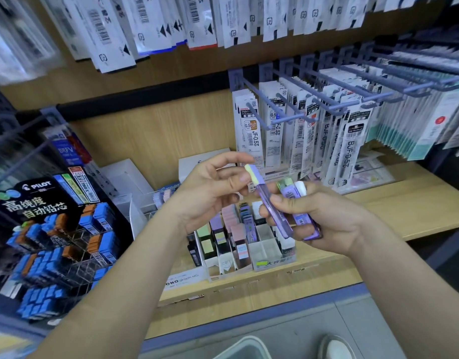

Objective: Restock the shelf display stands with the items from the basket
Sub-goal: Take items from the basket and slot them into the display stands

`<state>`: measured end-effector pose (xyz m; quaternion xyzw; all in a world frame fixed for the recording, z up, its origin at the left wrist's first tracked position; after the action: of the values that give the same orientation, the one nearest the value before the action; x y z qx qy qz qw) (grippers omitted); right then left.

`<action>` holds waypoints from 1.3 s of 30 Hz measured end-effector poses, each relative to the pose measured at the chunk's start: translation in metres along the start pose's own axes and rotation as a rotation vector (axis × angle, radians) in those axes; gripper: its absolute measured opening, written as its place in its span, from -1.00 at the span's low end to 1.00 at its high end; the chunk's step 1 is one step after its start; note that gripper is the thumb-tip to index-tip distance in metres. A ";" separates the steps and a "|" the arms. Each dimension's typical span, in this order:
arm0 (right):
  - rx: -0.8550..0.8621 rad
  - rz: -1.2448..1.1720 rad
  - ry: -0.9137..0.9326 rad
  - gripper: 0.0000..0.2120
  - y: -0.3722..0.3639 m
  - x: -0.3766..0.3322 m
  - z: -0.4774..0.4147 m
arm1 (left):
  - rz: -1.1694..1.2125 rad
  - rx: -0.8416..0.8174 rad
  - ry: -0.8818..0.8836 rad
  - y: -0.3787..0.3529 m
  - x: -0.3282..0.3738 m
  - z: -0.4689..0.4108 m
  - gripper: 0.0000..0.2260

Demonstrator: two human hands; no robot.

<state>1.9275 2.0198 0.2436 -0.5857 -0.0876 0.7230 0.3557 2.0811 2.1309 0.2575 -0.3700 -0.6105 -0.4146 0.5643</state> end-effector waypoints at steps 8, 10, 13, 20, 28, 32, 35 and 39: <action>0.288 -0.018 0.005 -0.77 0.002 0.002 -0.012 | -0.195 0.247 -0.025 0.010 0.006 0.005 -0.90; 0.374 -0.109 0.013 -0.85 0.007 0.001 -0.015 | -0.353 0.359 -0.036 0.022 0.010 0.011 -0.93; 0.399 -0.236 0.038 -0.84 0.009 0.001 -0.016 | -0.625 0.463 -0.005 0.039 0.011 0.024 -0.90; 0.315 -0.332 0.113 -0.84 0.002 0.004 -0.019 | -1.089 0.473 0.065 0.043 -0.025 0.038 -0.96; 0.349 -0.330 0.171 -0.82 0.000 0.006 -0.019 | -1.240 0.433 0.017 0.037 -0.062 0.036 -0.85; 0.344 -0.307 0.161 -0.82 -0.004 0.006 -0.019 | -1.272 0.459 -0.029 0.033 -0.062 0.034 -0.83; 0.324 -0.290 0.143 -0.80 -0.006 0.007 -0.018 | -1.281 0.455 -0.045 0.031 -0.064 0.035 -0.82; 0.306 -0.270 0.146 -0.85 -0.008 0.008 -0.017 | -1.367 0.393 -0.046 0.026 -0.074 0.035 -0.81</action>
<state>1.9459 2.0255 0.2364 -0.5587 -0.0286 0.6294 0.5394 2.0981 2.1743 0.1854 0.1960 -0.7810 -0.5501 0.2211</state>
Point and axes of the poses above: each hand's wrist, its own z-axis away from the middle knuckle, its own y-axis out of the back of the hand, x = y × z, the point moved 1 cm from there along -z, towards the middle knuckle, and after that the axes turned 12 degrees about -z, right-handed, at the moved point
